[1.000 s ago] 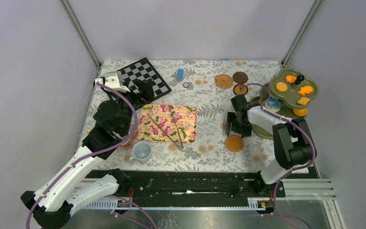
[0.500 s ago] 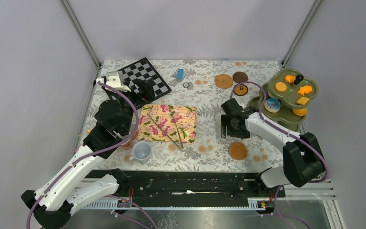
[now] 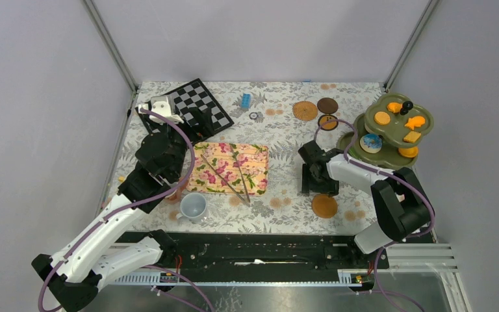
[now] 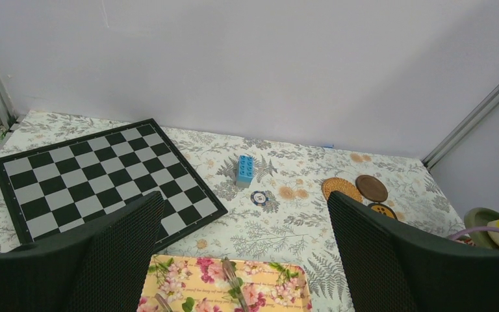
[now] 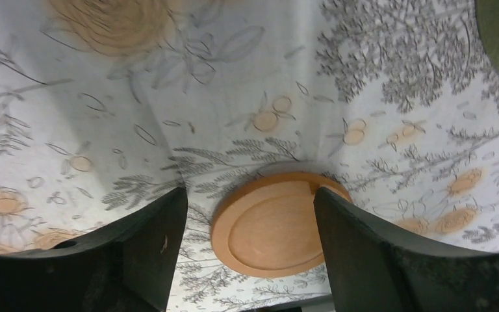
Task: Serve the afternoon tea
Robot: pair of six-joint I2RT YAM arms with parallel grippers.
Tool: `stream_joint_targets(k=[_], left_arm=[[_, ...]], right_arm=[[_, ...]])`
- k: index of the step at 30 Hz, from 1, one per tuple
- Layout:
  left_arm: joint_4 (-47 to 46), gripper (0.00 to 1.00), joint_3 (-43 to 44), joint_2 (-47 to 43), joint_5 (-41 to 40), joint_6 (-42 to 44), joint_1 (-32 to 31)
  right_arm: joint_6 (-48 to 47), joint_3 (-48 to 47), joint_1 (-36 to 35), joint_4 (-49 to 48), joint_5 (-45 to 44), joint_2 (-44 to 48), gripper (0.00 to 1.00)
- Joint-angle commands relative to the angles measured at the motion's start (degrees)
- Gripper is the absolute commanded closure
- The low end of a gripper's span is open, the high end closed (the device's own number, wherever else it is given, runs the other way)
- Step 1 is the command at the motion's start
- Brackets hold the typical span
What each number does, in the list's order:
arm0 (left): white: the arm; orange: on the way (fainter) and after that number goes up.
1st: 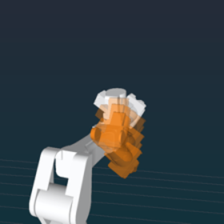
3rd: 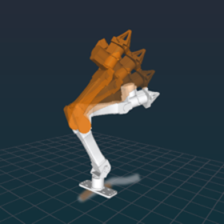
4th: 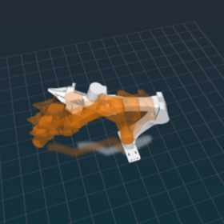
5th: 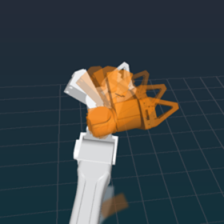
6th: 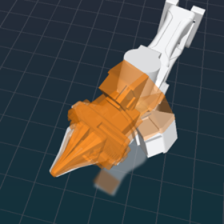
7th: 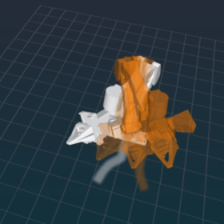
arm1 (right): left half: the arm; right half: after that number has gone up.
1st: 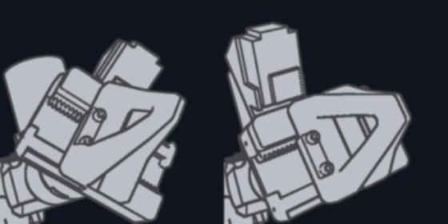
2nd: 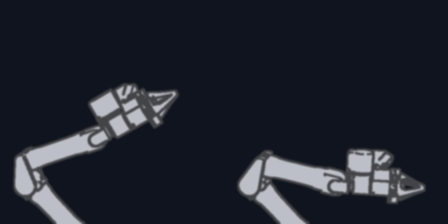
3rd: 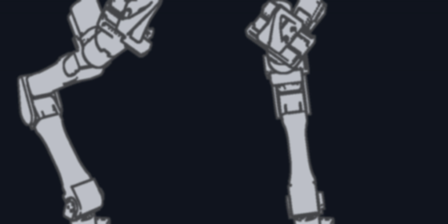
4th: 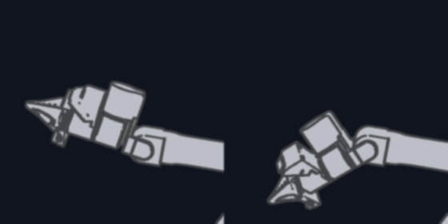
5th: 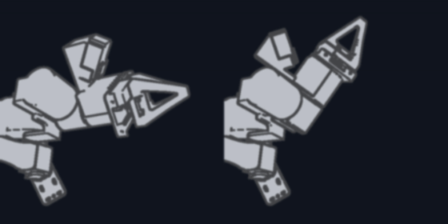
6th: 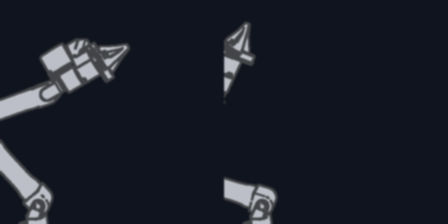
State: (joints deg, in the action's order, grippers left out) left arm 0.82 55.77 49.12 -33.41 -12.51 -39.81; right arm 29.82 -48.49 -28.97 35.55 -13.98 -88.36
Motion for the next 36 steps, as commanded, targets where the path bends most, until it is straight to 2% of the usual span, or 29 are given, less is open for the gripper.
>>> stream_joint_targets(k=[1, 5, 8, 13, 15, 20, 22, 25, 28, 30, 32, 36], left_arm=[[-0.9, 0.01, 2.3, -0.3, -0.1, 0.1, 0.2], [0.4, 0.01, 3.3, -0.2, -0.3, 0.0, 0.2], [1.9, 0.01, 4.9, 0.3, -0.3, -0.2, 0.1], [7.8, 0.01, 8.6, 1.4, -0.5, -1.5, 0.0], [11.1, 0.01, 9.3, 1.1, -0.5, -3.0, 0.0], [30.2, 0.01, 15.3, 2.2, 2.9, -7.5, 0.0], [41.6, 0.01, 18.4, 3.8, 3.2, -10.8, 0.0], [57.9, 0.01, 20.8, 6.6, 4.6, -19.2, 0.0], [67.9, 0.01, 19.2, 7.5, 8.3, -26.9, 0.0], [70.4, 0.01, 16.3, 6.8, 11.3, -32.8, 0.0], [69.0, 0.04, 12.1, 5.6, 15.0, -36.2, 0.0], [63.5, 0.18, 5.8, 8.3, 23.0, -32.0, 0.0]], right_arm=[[6.0, 2.3, -1.4, 5.3, -4.0, 2.2, 0.23], [7.6, 4.7, -2.0, 5.1, -5.4, 5.3, 0.28], [5.9, 1.9, -2.3, 5.9, -8.6, 5.5, 0.29], [-0.9, -4.7, -4.7, 1.3, -7.0, 9.3, 0.23], [-2.8, -6.7, -5.5, -2.1, -3.2, 11.0, 0.18], [-2.1, -5.8, -5.5, -13.3, 10.4, 15.0, 0.06], [-1.9, -4.1, -5.5, -16.4, 11.9, 16.6, 0.01], [-3.3, -1.3, -5.5, -19.8, 11.8, 18.2, 0.00], [-4.6, -0.1, -5.5, -21.0, 11.0, 18.5, 0.00], [-4.6, 0.5, -5.5, -21.2, 9.6, 18.8, 0.00], [-4.7, 1.0, -5.5, -21.2, 8.7, 19.3, 0.00], [-7.8, 2.4, -5.5, -21.3, 11.0, 20.8, 0.00]])
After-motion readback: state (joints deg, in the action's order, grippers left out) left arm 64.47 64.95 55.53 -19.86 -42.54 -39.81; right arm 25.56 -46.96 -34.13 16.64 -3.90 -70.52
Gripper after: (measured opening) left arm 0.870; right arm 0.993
